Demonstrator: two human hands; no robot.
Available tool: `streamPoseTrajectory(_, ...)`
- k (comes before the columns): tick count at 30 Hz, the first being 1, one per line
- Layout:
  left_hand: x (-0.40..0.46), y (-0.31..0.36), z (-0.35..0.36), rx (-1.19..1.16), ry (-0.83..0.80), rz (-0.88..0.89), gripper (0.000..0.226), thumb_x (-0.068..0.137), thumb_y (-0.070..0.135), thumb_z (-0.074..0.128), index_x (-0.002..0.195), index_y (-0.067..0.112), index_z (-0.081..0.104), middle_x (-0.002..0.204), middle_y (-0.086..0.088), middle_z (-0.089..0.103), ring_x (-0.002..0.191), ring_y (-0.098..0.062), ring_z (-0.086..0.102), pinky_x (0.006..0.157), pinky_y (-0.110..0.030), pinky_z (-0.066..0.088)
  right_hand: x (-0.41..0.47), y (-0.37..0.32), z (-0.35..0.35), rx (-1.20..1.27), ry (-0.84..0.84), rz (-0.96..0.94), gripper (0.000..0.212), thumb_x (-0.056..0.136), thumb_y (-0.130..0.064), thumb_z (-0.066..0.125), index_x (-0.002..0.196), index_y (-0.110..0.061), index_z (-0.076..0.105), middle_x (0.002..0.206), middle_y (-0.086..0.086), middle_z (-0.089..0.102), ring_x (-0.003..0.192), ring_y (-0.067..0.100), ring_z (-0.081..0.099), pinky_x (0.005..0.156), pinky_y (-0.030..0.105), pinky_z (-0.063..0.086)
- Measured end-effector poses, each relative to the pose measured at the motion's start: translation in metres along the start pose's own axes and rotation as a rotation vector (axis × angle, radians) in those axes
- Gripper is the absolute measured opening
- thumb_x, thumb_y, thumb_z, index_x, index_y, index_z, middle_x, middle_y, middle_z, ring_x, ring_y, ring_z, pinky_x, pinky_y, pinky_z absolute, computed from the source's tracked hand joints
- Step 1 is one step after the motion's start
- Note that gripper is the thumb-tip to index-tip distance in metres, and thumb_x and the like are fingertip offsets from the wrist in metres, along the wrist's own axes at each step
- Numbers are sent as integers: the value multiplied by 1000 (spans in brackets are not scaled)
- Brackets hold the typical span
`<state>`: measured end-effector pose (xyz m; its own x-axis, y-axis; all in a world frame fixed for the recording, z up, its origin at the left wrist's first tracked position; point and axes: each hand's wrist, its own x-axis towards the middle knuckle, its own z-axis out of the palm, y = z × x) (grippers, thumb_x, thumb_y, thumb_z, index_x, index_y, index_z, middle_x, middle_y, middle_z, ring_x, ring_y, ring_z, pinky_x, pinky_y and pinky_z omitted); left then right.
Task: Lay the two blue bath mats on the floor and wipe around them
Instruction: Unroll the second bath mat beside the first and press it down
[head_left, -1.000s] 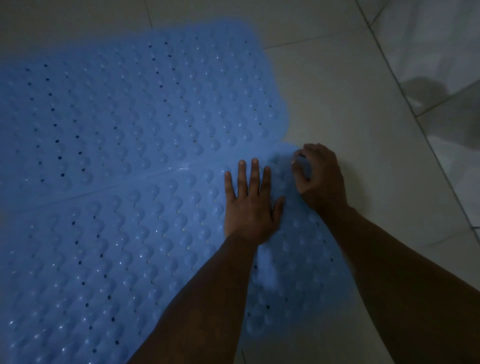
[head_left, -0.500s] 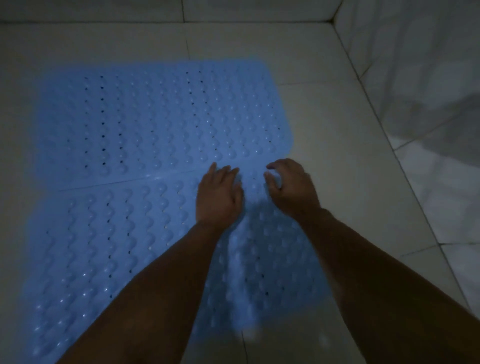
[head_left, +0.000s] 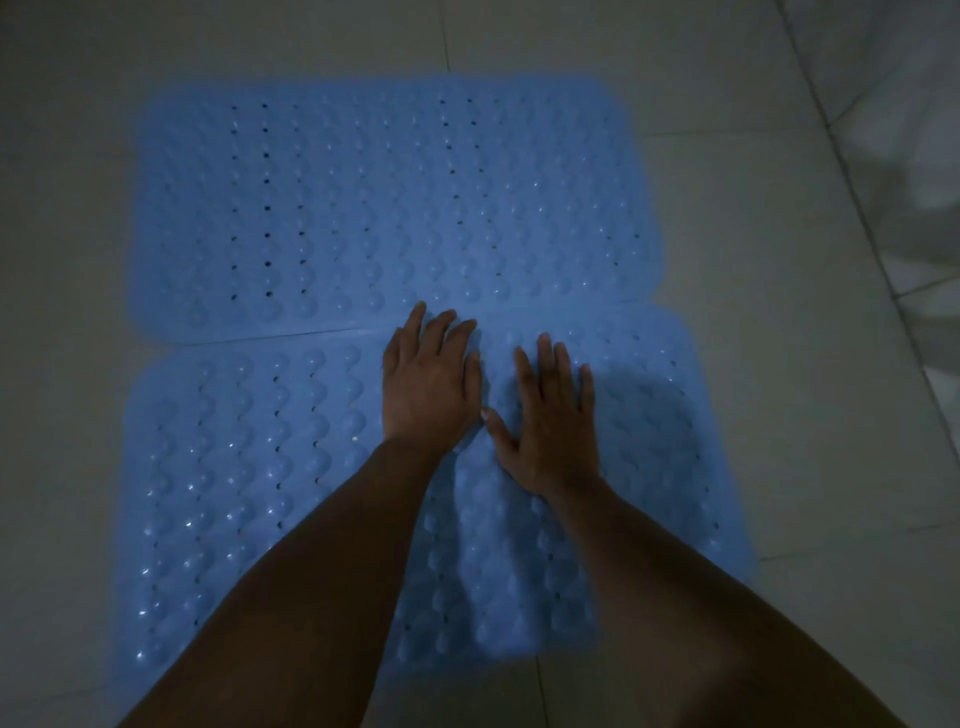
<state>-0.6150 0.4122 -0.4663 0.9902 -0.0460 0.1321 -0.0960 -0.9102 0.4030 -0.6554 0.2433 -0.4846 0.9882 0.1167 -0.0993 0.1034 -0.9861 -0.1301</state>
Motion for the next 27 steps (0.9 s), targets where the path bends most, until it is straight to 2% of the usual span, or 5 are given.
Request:
streamPoseTrajectory(14, 12, -10, 1, 6, 4, 3, 43, 105, 38, 40, 136, 18, 62, 147, -6, 57, 152, -31, 32, 117, -54, 34, 3, 2, 4, 25, 38, 16, 82, 98, -68, 35, 163, -20, 22, 173, 10, 5, 160, 29, 4, 126, 57, 10)
streamPoseTrajectory(21, -15, -6, -7, 18, -2, 11, 45, 105, 36, 40, 140, 17, 60, 150, -8, 55, 153, -33, 30, 119, -57, 32, 7, -1, -6, 102, -54, 23, 82, 96, -71, 29, 162, -24, 21, 173, 7, 5, 160, 26, 3, 128, 54, 5)
streamPoseTrajectory(23, -25, -3, -8, 14, -5, 23, 47, 104, 36, 39, 142, 16, 60, 151, -10, 54, 154, -35, 30, 120, -59, 30, 12, 1, -17, 195, -84, 41, 77, 95, -65, 27, 158, -21, 35, 171, 9, 19, 158, 27, 18, 126, 55, 16)
streamPoseTrajectory(25, -31, 3, -6, 27, -45, 40, 51, 105, 37, 36, 146, 15, 56, 156, -12, 48, 156, -36, 25, 122, -62, 25, 20, 9, -32, 298, -11, 36, 67, 94, -55, 33, 146, -16, 55, 157, 13, 47, 145, 32, 45, 116, 56, 38)
streamPoseTrajectory(27, -32, 13, 2, 56, -127, 74, 57, 103, 39, 31, 152, 15, 49, 163, -13, 39, 158, -38, 16, 123, -66, 19, 30, 20, -49, 326, 74, 0, 54, 96, -44, 43, 136, -14, 63, 140, 13, 62, 132, 34, 56, 106, 52, 49)
